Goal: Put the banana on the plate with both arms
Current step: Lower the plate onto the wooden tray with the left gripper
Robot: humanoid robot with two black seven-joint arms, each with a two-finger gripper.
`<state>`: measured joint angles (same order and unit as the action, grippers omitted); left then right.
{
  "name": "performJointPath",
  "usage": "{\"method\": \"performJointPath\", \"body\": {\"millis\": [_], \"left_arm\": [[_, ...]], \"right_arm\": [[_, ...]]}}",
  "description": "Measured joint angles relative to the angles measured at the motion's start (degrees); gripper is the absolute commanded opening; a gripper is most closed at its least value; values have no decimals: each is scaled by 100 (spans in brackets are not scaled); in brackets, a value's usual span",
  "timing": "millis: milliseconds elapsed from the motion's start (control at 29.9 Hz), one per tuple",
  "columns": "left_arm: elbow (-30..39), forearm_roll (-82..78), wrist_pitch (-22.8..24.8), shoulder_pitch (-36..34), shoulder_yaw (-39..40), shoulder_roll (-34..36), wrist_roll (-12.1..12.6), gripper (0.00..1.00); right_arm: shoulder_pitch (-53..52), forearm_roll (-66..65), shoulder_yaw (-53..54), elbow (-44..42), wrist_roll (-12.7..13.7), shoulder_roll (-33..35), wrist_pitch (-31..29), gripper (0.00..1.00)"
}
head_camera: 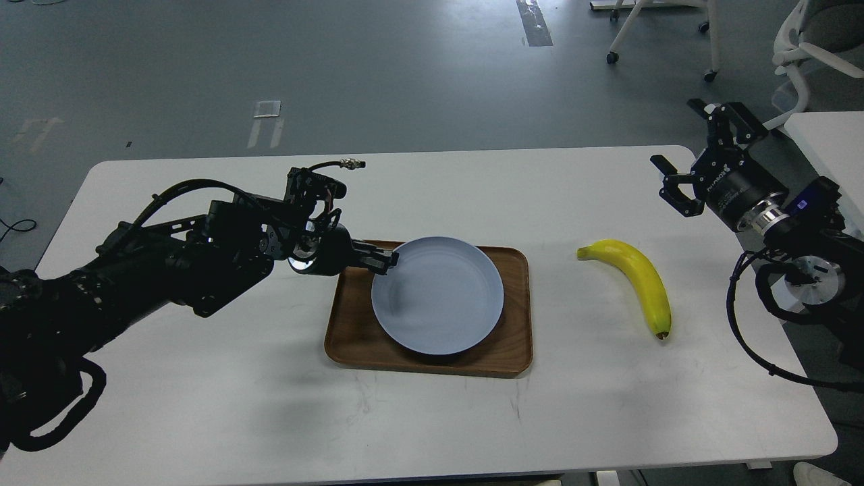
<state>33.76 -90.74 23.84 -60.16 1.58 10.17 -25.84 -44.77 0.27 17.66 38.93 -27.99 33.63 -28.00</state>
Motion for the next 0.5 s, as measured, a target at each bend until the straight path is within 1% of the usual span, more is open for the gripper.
{"method": "performJointPath", "body": {"millis": [100,134,167,201,267,301,334,401,468,501], "left_arm": [[-16,11,-18,3,-2,-6,0,0],[-18,11,-22,3,-2,-5,0,5],[-19,16,-24,4,-2,-6,0,14],[-19,24,-27,4,-2,-5,-4,30],[-19,33,-28,14,-2,-5,-13,41],[-19,39,-29,18,-2,-5,-15,53],[-18,43,-29,19,-2,-5,-15,60],[0,44,-29,21,-2,-5,-17,81],[38,49,-29,20,-2,-5,-18,97],[53,52,-29,17,0,-4,-20,98]], "right_arm": [[4,0,-6,0,0,-21,0,100],[8,0,-7,0,0,-25,0,100],[10,0,-8,1,0,-29,0,100],[13,0,-8,4,0,-30,0,100],[19,0,-9,8,0,-31,0,100],[20,0,-9,8,0,-31,0,100],[20,0,-9,9,0,-29,0,100],[21,0,-9,9,0,-13,0,100],[22,0,-9,11,0,5,0,100],[23,0,-9,14,0,12,0,100]]}}
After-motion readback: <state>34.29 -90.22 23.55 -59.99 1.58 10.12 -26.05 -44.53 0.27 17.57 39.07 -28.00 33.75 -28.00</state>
